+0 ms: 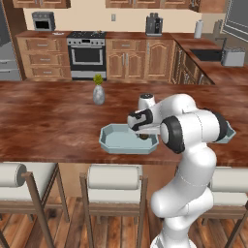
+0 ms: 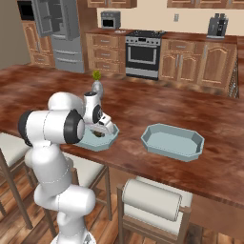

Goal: Place the cold items (kiwi and peach) from the fridge in one tupperware on the dining counter. Place the warm items (hot dog and kebab skewer) in the stove area in another tupperware.

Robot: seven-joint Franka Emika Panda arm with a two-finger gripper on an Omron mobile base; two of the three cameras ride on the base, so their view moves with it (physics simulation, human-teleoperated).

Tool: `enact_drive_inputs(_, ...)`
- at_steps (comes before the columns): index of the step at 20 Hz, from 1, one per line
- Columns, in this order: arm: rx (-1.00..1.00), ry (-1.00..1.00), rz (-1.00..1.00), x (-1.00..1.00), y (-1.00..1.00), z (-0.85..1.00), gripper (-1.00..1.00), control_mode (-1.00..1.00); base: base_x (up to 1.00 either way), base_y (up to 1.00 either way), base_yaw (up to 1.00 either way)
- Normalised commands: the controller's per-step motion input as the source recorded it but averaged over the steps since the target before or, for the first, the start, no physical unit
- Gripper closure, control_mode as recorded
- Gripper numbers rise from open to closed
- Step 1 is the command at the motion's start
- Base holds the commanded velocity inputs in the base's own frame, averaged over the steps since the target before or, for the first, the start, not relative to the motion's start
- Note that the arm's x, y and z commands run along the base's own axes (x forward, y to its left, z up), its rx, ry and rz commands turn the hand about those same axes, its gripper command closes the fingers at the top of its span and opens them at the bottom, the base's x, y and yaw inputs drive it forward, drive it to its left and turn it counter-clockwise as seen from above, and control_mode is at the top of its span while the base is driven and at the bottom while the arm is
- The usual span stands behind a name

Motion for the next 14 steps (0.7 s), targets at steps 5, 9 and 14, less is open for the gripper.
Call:
enact_drive_inputs(5, 0.0, 0.01, 0.0, 0.0, 0.05, -0.04, 1.0, -1.0, 0.0, 0.0, 0.0)
enact_drive_inputs(9, 0.0, 0.06, 0.0, 0.02, 0.16, -0.11, 1.0, -1.0, 0.0, 0.0, 0.0)
enact_drive_inputs(14, 0.0, 0.05, 0.0, 0.04, 0.09, -0.09, 1.0, -1.0, 0.0, 0.0, 0.0)
